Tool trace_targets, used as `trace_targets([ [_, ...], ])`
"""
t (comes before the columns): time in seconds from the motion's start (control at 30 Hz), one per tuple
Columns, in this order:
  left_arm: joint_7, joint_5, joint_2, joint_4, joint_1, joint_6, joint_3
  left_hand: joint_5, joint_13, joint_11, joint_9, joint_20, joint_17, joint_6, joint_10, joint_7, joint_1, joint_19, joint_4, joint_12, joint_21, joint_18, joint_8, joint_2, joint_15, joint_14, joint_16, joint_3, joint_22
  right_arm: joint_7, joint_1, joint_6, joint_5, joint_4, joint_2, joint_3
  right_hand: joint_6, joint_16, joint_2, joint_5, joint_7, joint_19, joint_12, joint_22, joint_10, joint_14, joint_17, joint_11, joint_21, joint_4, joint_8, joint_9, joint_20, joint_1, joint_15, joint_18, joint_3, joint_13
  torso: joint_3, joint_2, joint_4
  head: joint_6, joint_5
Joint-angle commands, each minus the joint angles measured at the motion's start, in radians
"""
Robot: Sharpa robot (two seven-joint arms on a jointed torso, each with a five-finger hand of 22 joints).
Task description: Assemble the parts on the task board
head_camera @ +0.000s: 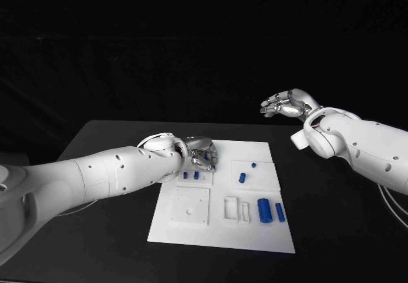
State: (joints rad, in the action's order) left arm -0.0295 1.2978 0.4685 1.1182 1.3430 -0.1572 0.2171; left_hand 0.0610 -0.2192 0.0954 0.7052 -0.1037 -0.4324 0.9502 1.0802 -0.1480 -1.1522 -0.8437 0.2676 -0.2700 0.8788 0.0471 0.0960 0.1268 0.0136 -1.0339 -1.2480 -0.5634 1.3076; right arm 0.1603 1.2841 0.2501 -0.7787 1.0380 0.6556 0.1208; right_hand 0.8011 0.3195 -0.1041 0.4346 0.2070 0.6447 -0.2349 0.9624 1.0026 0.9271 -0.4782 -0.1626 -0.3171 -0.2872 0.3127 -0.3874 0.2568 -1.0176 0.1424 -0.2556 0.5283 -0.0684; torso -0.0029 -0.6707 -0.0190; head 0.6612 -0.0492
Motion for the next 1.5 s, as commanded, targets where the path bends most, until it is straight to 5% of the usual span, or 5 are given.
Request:
trace_targets([
  [0.03, 0.009, 0.010, -0.004, -0.002, -0.006, 0.024, 0.002, 0.003, -0.001, -0.005, -0.004, -0.012, -0.004, 0.008, 0.028, 0.003, -0.001, -0.020, -0.002, -0.002, 0.012, 0.040, 0.011, -0.016, 0.008, -0.019, -0.018, -0.008, 0.009, 0.005, 0.000, -0.014, -0.007, 0.001, -0.001, 0.000, -0.004, -0.004, -0.003, -0.004, 0.001, -0.010, 0.004, 0.001, 0.002, -0.002, 0.001, -0.006, 0.007, -0.001, -0.006, 0.001, 0.000, -0.004, 0.006, -0.006, -0.006, 0.001, 0.0008, -0.001, 0.0011, 0.002, -0.001],
  [0.27, 0.011, 0.012, -0.006, -0.003, -0.007, 0.046, 0.002, -0.004, -0.003, -0.031, -0.010, -0.033, -0.015, 0.055, 0.093, 0.021, -0.023, -0.065, -0.011, -0.013, 0.043, 0.047, 0.041, -0.030, 0.034, -0.071, -0.057, -0.054, 0.019, 0.006, 0.000, -0.015, -0.007, 0.002, -0.001, 0.000, -0.004, -0.004, -0.003, -0.004, 0.001, -0.010, 0.004, 0.001, 0.002, -0.002, 0.001, -0.006, 0.007, -0.002, -0.005, 0.001, 0.000, -0.004, 0.006, -0.006, -0.006, 0.001, 0.0021, -0.001, 0.0004, 0.004, -0.001],
  [0.8, 0.022, 0.023, -0.011, -0.014, -0.012, 0.043, 0.002, -0.003, 0.009, -0.042, -0.026, -0.050, -0.016, 0.078, 0.132, 0.029, -0.027, -0.095, -0.001, 0.013, 0.067, 0.049, 0.058, -0.046, 0.045, -0.112, -0.079, -0.086, 0.019, 0.008, 0.000, -0.015, -0.007, 0.003, -0.001, 0.000, -0.004, -0.004, -0.002, -0.006, 0.001, -0.010, 0.005, 0.001, 0.002, -0.002, 0.002, -0.006, 0.007, -0.002, -0.005, 0.001, 0.000, -0.004, 0.006, -0.006, -0.007, 0.001, 0.0015, -0.001, -0.0002, 0.005, 0.002],
  [1.1, -0.019, -0.009, 0.001, -0.007, -0.015, -0.067, 0.001, -0.002, 0.004, -0.062, -0.029, -0.067, -0.015, 0.122, 0.194, 0.046, -0.011, -0.136, -0.006, 0.023, 0.090, 0.057, 0.089, -0.067, 0.065, -0.158, -0.094, -0.092, 0.017, 0.010, 0.000, -0.014, -0.007, 0.003, -0.001, 0.000, -0.004, -0.004, -0.002, -0.006, 0.001, -0.010, 0.005, 0.001, 0.002, -0.002, 0.002, -0.006, 0.007, -0.001, -0.005, 0.001, 0.000, -0.003, 0.006, -0.006, -0.008, 0.001, 0.0004, -0.001, 0.0003, 0.002, 0.003],
  [1.5, -0.038, -0.117, 0.015, -0.005, -0.015, -0.154, -0.007, 0.001, 0.005, -0.063, -0.034, -0.072, -0.011, 0.125, 0.202, 0.047, -0.007, -0.146, -0.002, 0.045, 0.094, 0.058, 0.094, -0.072, 0.066, -0.167, -0.091, -0.101, 0.015, 0.011, 0.000, -0.010, -0.007, 0.003, 0.000, 0.000, -0.004, -0.004, -0.002, -0.004, 0.001, -0.011, 0.006, 0.001, 0.002, -0.002, 0.003, -0.005, 0.007, -0.002, -0.005, 0.002, 0.000, -0.004, 0.006, -0.006, -0.008, 0.001, 0.0008, -0.001, 0.0009, 0.002, 0.010],
])
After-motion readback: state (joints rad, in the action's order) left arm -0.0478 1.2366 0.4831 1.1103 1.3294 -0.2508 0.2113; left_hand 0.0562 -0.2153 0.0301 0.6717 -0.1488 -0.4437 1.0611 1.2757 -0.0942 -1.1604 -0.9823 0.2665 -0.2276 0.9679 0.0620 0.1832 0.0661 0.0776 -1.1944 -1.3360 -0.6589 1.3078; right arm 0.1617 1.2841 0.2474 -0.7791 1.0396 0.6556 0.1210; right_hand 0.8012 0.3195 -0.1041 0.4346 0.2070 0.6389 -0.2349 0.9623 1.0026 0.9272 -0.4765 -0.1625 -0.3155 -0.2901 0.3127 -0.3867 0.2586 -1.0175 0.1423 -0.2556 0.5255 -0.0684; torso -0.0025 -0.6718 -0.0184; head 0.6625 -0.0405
